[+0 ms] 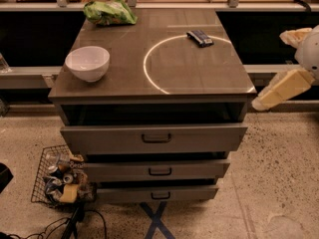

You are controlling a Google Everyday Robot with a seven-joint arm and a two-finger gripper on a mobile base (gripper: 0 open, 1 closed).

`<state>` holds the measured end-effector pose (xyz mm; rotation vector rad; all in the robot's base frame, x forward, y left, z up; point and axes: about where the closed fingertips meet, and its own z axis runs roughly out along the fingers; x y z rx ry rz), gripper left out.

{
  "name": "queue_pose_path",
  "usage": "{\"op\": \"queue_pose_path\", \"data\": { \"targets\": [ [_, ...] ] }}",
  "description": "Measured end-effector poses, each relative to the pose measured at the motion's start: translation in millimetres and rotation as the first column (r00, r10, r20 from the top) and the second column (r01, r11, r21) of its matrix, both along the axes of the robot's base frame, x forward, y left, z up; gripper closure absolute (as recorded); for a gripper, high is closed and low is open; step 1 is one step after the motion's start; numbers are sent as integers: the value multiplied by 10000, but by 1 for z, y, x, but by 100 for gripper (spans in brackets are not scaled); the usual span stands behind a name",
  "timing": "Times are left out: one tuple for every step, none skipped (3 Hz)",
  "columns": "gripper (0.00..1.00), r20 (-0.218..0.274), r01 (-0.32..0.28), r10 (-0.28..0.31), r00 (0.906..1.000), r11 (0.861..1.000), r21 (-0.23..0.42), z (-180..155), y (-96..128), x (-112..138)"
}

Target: Move rxbar blueberry near white bowl

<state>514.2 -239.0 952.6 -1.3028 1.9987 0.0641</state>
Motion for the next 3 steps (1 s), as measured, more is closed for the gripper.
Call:
{"op": "queue_pose_path", "data": {
  "targets": [
    [0, 1419, 36, -247, 9896, 9892, 1468, 5, 6, 48],
    [0, 2924, 515, -1335, 9469, 9610, 2718, 20, 3, 101],
    [0, 3269, 768, -1678, 9301, 9588, 2735, 30, -3, 108]
  ]
}}
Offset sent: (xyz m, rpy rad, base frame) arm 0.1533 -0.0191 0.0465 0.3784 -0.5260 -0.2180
